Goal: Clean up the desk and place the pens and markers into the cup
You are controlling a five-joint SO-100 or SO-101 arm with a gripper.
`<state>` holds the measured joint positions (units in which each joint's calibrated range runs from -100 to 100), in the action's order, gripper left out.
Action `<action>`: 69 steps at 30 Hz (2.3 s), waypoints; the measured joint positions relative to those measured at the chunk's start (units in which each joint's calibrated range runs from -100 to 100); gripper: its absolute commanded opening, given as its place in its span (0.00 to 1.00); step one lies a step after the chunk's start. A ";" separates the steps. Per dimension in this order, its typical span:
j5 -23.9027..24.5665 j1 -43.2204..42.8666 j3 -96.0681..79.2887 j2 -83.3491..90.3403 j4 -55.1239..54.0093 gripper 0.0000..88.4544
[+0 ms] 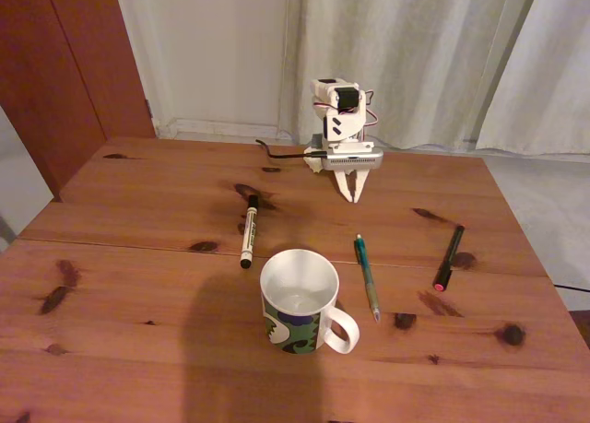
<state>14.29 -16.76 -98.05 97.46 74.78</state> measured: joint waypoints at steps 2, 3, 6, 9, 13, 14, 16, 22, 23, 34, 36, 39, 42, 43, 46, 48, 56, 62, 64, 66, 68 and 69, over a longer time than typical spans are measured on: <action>0.00 0.00 0.00 0.00 0.00 0.01; 0.00 0.00 0.00 0.00 0.00 0.01; 0.00 0.00 0.00 0.00 0.00 0.01; 0.00 0.00 0.00 0.00 0.00 0.01; 0.00 -0.22 0.00 0.00 0.00 0.01; 0.00 -0.22 0.00 0.00 0.00 0.01; 0.00 -0.22 0.00 0.00 0.00 0.01; 0.00 -0.22 0.00 0.00 0.00 0.01; 0.00 -0.22 0.00 0.00 0.00 0.01; 0.00 -0.22 3.23 -3.64 -0.08 0.01; 0.00 -0.22 6.11 -6.95 -0.08 0.01; 0.00 -0.22 11.55 -13.64 0.58 0.01; 0.00 -0.07 17.41 -22.03 0.66 0.01; 0.00 0.44 19.62 -25.00 0.66 0.01; 0.00 2.13 26.58 -34.24 0.66 0.01; 0.00 2.71 31.59 -40.51 0.66 0.01; 0.00 4.25 50.45 -65.68 0.66 0.01; 0.00 7.48 64.03 -81.61 0.66 0.01; 0.00 9.17 68.11 -86.19 0.66 0.01; 0.00 10.34 71.17 -90.00 0.66 0.01; 0.00 11.59 73.63 -92.88 0.66 0.01; 0.00 12.47 74.73 -94.15 0.66 0.01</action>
<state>14.29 -4.29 -23.31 3.31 75.45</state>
